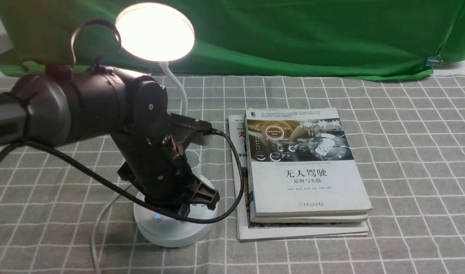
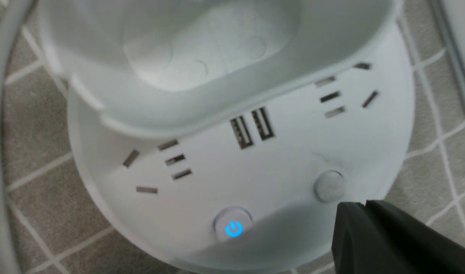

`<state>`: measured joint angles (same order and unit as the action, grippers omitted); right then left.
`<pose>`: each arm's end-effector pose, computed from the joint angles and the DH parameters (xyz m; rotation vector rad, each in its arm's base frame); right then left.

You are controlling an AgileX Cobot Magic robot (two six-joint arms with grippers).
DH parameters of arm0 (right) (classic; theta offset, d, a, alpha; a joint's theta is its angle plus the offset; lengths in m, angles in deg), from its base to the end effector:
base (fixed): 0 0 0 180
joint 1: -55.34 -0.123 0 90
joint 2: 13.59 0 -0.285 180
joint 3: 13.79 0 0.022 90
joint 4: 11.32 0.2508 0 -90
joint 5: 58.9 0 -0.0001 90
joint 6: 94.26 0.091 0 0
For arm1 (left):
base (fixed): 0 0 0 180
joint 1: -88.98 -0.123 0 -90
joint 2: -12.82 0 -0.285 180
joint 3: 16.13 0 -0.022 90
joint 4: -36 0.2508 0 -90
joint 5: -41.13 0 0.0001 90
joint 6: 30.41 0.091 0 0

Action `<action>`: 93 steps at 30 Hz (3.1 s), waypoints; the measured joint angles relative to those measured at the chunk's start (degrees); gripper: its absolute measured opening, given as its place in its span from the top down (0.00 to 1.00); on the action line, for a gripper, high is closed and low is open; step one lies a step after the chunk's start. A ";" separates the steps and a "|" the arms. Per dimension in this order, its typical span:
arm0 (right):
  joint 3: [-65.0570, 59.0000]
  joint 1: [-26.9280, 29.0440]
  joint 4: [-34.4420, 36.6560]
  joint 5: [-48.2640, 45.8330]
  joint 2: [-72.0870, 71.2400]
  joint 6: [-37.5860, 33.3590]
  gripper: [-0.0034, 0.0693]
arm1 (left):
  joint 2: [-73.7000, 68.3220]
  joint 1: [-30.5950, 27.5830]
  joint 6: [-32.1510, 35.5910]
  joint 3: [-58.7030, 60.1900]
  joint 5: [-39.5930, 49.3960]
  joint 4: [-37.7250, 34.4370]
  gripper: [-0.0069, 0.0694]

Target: Turn off the desk lamp on the grey coffee tablecloth by hand.

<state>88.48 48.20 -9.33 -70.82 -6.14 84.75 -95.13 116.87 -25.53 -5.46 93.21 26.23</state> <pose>0.0552 0.0076 0.1916 -0.0968 1.6931 0.1118 0.2892 -0.1668 0.2044 0.7102 2.9152 -0.2592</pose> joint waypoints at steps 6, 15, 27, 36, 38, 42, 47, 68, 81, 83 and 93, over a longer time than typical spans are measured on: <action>0.00 0.00 0.00 0.00 0.00 0.00 0.90 | -0.33 0.00 0.00 0.00 -1.00 0.00 0.90; 0.00 0.00 0.00 0.00 0.00 0.00 0.90 | -1.48 0.00 0.06 0.00 -1.32 -0.11 0.90; 0.00 0.00 0.00 0.00 0.00 0.00 0.90 | -1.95 0.00 -0.20 -0.74 -2.20 0.04 0.90; 0.00 0.00 0.00 0.00 0.00 0.00 0.90 | 14.58 0.00 -0.45 4.14 -2.09 -3.14 0.90; 0.00 0.00 0.00 0.00 0.00 0.00 0.90 | 19.95 0.00 -0.92 8.64 -2.57 -3.91 0.90; 0.00 0.00 0.00 0.00 0.00 0.00 0.90 | 29.60 0.00 -2.02 18.96 -8.33 -4.33 0.90; 0.00 0.00 0.00 0.00 0.00 0.00 0.90 | 42.19 0.00 -2.21 31.89 -21.14 -4.33 0.90; 0.00 0.00 0.00 0.00 0.00 0.00 0.90 | 67.37 0.00 -1.90 53.52 -42.39 12.33 0.89; 0.00 0.00 0.00 0.07 0.00 0.00 0.90 | 86.30 -22.02 2.73 62.97 -53.13 5.43 0.89; 0.00 0.00 0.00 0.07 0.00 0.00 0.90 | 90.71 -27.28 2.78 65.46 -53.13 3.92 0.89; 0.00 0.00 0.00 0.00 0.00 0.00 0.90 | 100.10 -32.43 1.33 66.98 -38.69 1.61 0.89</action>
<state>88.48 48.20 -9.33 -70.83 -6.14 84.75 4.97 84.44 -24.21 61.52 54.52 27.84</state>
